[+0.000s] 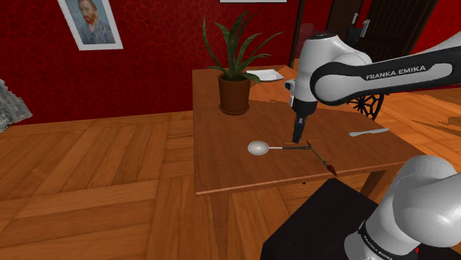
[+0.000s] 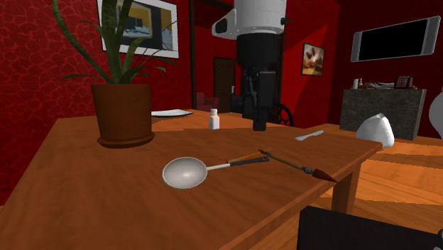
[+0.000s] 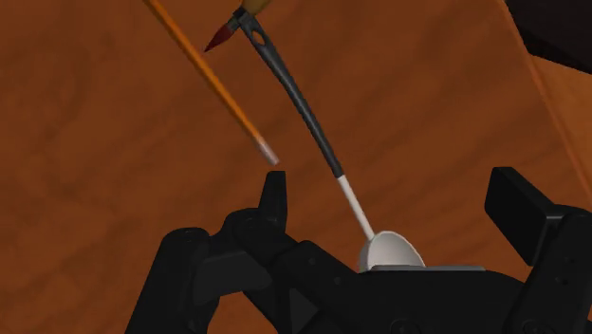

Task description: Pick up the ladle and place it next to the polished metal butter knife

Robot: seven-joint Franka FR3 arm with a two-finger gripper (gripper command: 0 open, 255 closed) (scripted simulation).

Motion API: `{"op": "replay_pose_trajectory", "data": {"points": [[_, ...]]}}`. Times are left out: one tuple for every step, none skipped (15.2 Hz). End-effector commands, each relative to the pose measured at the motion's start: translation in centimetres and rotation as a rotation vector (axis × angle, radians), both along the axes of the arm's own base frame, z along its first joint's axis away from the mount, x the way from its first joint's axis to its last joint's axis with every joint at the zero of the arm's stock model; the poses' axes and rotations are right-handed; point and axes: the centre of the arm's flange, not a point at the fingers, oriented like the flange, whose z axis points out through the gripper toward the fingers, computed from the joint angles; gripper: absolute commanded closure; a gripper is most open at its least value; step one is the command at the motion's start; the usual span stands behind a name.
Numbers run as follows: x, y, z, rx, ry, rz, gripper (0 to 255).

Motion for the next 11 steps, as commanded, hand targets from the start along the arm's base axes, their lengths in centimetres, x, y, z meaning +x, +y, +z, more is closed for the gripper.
{"op": "replay_pose_trajectory", "data": {"points": [[0.9, -0.1, -1.9, 0.003, -0.026, 0.143, 0], [1.5, 0.1, -2.9, 0.005, -0.036, 0.209, 0], [2.1, 0.2, -3.9, 0.007, -0.046, 0.276, 0], [2.7, 0.4, -4.9, 0.009, -0.057, 0.342, 0], [3.3, 0.7, -5.8, 0.011, -0.067, 0.409, 0], [3.6, 0.9, -6.5, 0.012, -0.074, 0.451, 0], [3.7, 0.9, -7.0, 0.012, -0.074, 0.451, 0], [3.8, 0.8, -7.5, 0.012, -0.074, 0.451, 0], [3.9, 0.8, -8.0, 0.012, -0.074, 0.451, 0], [3.9, 0.8, -8.6, 0.012, -0.074, 0.451, 0], [4.0, 0.8, -9.1, 0.012, -0.074, 0.451, 0]]}}
